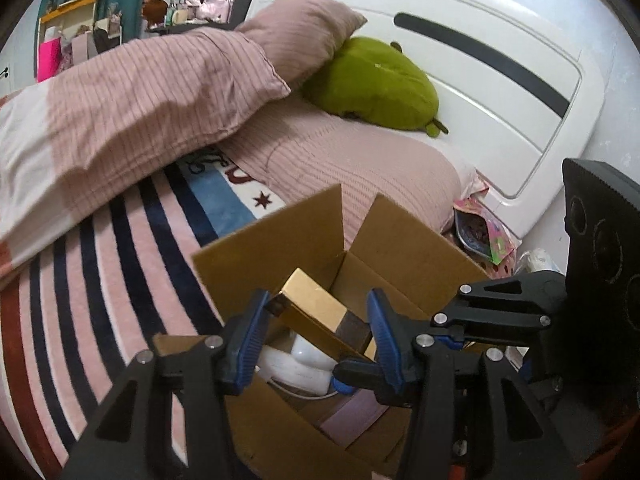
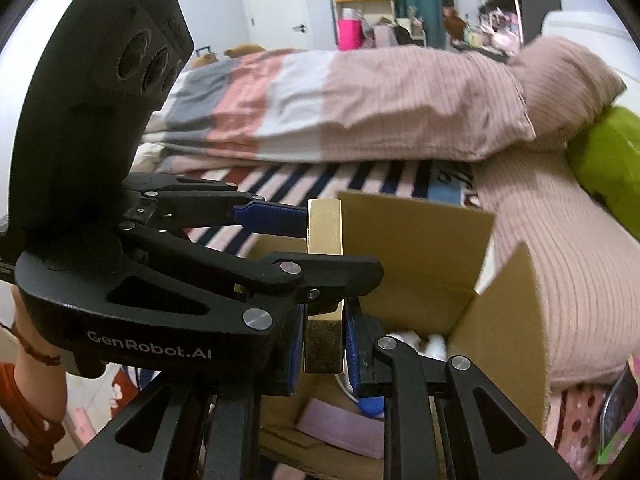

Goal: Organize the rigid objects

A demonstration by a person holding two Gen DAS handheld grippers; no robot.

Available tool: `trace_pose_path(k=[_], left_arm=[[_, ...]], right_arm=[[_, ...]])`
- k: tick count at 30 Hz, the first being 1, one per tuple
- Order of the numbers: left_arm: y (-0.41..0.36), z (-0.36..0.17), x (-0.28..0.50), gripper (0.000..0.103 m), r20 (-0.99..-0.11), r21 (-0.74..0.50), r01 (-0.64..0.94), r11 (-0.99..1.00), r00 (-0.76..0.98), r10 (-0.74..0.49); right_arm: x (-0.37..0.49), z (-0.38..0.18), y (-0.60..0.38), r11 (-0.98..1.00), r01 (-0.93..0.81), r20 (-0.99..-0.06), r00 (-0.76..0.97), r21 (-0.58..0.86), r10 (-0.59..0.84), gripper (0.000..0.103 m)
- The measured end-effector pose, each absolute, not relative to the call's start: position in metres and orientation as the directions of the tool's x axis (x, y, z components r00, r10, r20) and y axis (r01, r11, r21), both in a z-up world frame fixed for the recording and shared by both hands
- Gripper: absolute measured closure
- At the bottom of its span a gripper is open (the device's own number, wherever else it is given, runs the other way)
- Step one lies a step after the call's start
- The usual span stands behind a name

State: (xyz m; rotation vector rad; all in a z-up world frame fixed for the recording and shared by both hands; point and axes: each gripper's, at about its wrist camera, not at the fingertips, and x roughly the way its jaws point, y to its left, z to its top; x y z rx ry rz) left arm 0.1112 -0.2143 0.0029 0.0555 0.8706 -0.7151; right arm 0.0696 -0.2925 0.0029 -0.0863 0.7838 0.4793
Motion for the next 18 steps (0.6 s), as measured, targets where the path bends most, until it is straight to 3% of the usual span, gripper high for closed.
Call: trace_pose_path(k=[2,3,4,6,11,16,18], left_arm=[[-0.216,0.000,0.111,0.052,-0.719,-0.225,0.586,0.778,0.439,-0.539],[-0.216,0.000,0.111,0.043,-0.718,-0.227,0.582,0.781,0.442,-0.538],[-0.213,0.000,0.110,0.034,-0.713,-0.228,0.575,0.785,0.450,-0.537],[-0.207,0.003,0.107,0.026,-0.706,-0.217,0.558,0.801,0.477,-0.524],[-0.178,0.016,0.093,0.026,-0.684,-0.175,0.474,0.863,0.571,-0.453],[-0.135,0.032,0.067,0.021,-0.643,-0.118,0.333,0.935,0.692,-0.328],[-0.116,0.038,0.056,0.019,-0.625,-0.108,0.275,0.955,0.729,-0.281]], right_arm=[[0.073,0.000,-0.297,0.894,-0.439,-0.708,0.602,0.092,0.369,0.089],[0.074,-0.001,-0.299,0.895,-0.437,-0.710,0.604,0.085,0.362,0.088],[0.074,-0.002,-0.299,0.896,-0.436,-0.716,0.601,0.078,0.355,0.083],[0.073,-0.004,-0.301,0.896,-0.438,-0.720,0.598,0.074,0.352,0.074],[0.066,0.001,-0.299,0.888,-0.456,-0.699,0.617,0.058,0.362,0.056],[0.054,0.012,-0.293,0.864,-0.500,-0.623,0.660,0.052,0.419,0.023],[0.046,0.017,-0.288,0.854,-0.520,-0.580,0.684,0.038,0.442,0.017]])
